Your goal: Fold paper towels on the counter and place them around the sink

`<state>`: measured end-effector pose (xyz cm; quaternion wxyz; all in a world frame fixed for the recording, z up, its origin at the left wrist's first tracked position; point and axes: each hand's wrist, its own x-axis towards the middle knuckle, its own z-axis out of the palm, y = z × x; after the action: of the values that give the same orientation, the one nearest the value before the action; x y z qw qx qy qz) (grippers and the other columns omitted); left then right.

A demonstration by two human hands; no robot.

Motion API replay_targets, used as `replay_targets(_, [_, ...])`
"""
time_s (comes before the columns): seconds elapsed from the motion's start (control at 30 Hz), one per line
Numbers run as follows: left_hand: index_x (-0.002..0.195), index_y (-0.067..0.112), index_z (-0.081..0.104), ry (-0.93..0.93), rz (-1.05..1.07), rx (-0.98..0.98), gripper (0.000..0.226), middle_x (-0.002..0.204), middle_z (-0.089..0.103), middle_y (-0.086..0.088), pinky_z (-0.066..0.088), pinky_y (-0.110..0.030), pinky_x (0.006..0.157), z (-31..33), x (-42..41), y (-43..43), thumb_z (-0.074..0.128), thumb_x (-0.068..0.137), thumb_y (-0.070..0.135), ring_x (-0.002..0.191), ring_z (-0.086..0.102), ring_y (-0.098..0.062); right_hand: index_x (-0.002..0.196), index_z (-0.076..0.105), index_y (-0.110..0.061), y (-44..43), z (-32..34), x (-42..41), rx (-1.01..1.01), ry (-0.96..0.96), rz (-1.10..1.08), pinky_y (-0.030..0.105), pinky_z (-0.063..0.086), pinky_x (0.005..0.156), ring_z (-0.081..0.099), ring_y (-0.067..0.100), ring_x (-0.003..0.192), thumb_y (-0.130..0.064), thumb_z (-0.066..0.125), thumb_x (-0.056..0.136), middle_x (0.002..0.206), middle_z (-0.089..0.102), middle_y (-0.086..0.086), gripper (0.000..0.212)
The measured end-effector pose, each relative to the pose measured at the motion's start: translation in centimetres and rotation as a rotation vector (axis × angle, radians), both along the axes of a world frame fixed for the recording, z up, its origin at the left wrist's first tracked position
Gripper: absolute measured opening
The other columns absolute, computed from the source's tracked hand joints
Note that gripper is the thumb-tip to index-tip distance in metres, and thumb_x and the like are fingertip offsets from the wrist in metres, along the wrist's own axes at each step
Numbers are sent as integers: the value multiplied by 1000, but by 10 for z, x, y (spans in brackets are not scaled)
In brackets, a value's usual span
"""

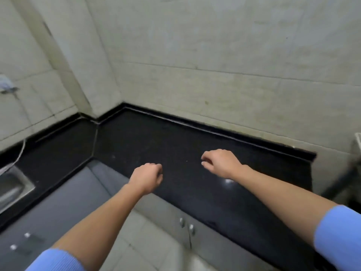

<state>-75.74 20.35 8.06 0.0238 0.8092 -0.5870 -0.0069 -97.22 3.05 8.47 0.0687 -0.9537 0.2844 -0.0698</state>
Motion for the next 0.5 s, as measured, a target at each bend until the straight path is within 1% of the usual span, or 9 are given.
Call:
replay_targets(0.07, [101,21,59,8,101,-4,19,106,65,-3,45,-34,76,-4,35,37,47,91,32,100,59,-26,109,60,-29,17,1,52,-11,6,95,33,45,74,61,22,97,-42,45,94,106,68,-6,25])
replay_targets(0.17, [111,20,59,32,243,14,26,109,65,-7,49,-36,80,-13,79,86,47,90,31,102,60,-29,111,60,-28,38,-1,126,-21,23,231,33,45,74,62,23,98,-41,46,94,107,68,-5,25])
replay_targets(0.3, [110,17,60,63,402,37,26,106,66,-10,50,-36,79,-24,138,138,47,90,29,99,61,-30,112,59,-29,62,-10,225,-19,51,408,34,48,75,62,22,97,-44,46,94,107,68,-4,27])
replay_targets(0.43, [115,20,59,55,559,44,29,108,66,-8,47,-34,79,-27,204,174,47,91,31,102,60,-29,113,59,-28,81,-19,329,-16,69,557,37,50,79,62,24,99,-44,46,94,109,68,-2,28])
replay_targets(0.5, [114,20,59,61,653,38,28,106,67,-9,47,-35,79,-28,239,191,48,90,31,102,60,-30,113,59,-27,92,-22,380,-12,71,631,37,51,79,62,24,99,-43,46,93,109,68,-1,29])
